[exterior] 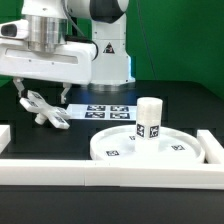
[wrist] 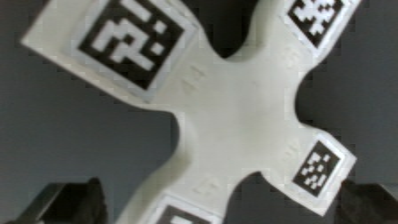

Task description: Assemble round table

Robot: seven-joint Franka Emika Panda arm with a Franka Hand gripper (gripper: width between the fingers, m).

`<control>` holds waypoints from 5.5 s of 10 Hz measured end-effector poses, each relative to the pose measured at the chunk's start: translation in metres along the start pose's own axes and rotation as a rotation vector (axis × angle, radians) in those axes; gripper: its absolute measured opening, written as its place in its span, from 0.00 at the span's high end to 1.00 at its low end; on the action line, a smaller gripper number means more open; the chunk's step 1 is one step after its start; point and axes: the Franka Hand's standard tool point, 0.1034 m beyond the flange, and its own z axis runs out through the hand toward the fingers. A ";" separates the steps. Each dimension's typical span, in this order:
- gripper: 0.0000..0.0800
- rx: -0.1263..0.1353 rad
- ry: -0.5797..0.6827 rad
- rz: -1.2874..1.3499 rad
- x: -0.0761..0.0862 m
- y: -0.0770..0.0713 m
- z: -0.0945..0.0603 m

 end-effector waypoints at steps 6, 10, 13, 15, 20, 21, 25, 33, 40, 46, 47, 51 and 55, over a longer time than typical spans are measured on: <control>0.19 -0.032 0.000 -0.084 -0.018 -0.006 0.016; 0.19 -0.036 -0.035 -0.145 -0.022 -0.013 0.027; 0.19 -0.049 -0.041 -0.152 -0.017 -0.007 0.036; 0.20 -0.051 -0.046 -0.148 -0.019 -0.005 0.038; 0.50 -0.049 -0.050 -0.137 -0.019 -0.001 0.038; 0.50 -0.037 -0.067 -0.130 -0.020 0.004 0.037; 0.50 0.092 -0.155 -0.070 -0.010 -0.019 0.019; 0.50 0.205 -0.113 -0.093 0.032 -0.077 -0.058; 0.50 0.382 -0.010 0.022 0.061 -0.151 -0.096; 0.50 0.425 -0.023 -0.006 0.089 -0.178 -0.098; 0.50 0.426 -0.007 -0.017 0.099 -0.184 -0.101; 0.50 0.421 -0.002 -0.027 0.101 -0.185 -0.099; 0.50 0.438 -0.022 -0.039 0.111 -0.192 -0.097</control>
Offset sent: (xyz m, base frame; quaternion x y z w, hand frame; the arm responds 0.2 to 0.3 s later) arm 0.0000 0.0000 0.0000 0.0000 0.0000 0.0000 1.0000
